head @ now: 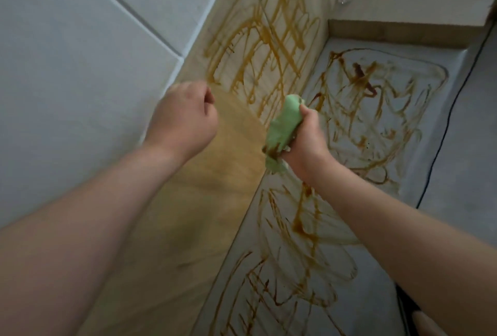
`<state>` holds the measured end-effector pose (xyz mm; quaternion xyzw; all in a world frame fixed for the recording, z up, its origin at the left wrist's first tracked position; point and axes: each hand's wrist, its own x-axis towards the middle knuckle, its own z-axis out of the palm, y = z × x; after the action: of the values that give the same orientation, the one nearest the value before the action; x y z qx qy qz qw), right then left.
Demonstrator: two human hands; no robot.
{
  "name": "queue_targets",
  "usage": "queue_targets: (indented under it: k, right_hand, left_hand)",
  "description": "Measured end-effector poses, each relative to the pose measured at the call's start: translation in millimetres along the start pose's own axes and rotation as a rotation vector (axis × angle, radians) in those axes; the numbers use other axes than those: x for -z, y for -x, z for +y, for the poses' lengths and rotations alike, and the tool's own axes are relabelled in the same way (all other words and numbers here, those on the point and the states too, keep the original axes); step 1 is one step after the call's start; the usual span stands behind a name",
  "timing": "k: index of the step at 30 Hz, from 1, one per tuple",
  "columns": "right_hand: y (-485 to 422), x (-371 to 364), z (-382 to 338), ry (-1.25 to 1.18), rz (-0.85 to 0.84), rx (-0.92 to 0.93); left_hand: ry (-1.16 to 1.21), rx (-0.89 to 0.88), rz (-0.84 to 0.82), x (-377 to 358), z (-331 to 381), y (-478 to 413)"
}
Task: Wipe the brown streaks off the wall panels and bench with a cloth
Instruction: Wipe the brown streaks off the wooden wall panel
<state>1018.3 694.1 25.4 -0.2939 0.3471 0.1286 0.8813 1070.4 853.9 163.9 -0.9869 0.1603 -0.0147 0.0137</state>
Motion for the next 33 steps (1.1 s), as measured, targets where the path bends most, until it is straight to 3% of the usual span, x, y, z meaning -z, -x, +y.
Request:
queue_targets:
  k: [4, 7, 12, 15, 21, 23, 27, 29, 31, 33]
  right_hand:
    - [-1.6, -63.7, 4.5, 0.111, -0.253, 0.206]
    - [-6.7, -109.0, 9.9, 0.390, -0.411, 0.442]
    - [-44.3, -131.4, 27.6, 0.683, -0.111, 0.713]
    - [-71.8, -136.8, 42.9, 0.893, -0.074, 0.845]
    - [-112.7, -151.1, 54.4, 0.752, -0.016, 1.067]
    - [-138.1, -139.5, 51.5, 0.704, 0.052, 0.958]
    - [-190.5, -110.8, 37.7, 0.473, 0.258, 0.302]
    - [-193.4, -105.9, 33.7, 0.373, 0.309, 0.084]
    - [-176.9, -115.4, 36.6, 0.396, 0.288, 0.131]
    - [-140.9, -136.4, 41.0, 0.491, 0.189, 0.423]
  left_hand:
    - [-0.546, -0.379, 0.080, 35.3, -21.1, -42.7]
    - [-0.744, -0.475, 0.124, 44.4, -35.5, -70.7]
    - [-1.028, -0.314, 0.026, 38.5, -38.2, -97.5]
    - [-1.204, -0.329, 0.002, 29.6, -44.1, -98.9]
    - [-1.251, -0.366, 0.033, 28.9, -41.7, -100.2]
    - [-1.216, -0.377, 0.045, 27.9, -42.9, -100.5]
    - [-1.203, -0.393, 0.063, 29.1, -42.9, -101.6]
    - [-1.204, -0.389, 0.061, 28.8, -41.6, -100.7]
    - [-1.193, -0.384, 0.054, 29.1, -40.0, -100.8]
    - [-1.170, -0.381, 0.047, 29.5, -39.1, -100.5]
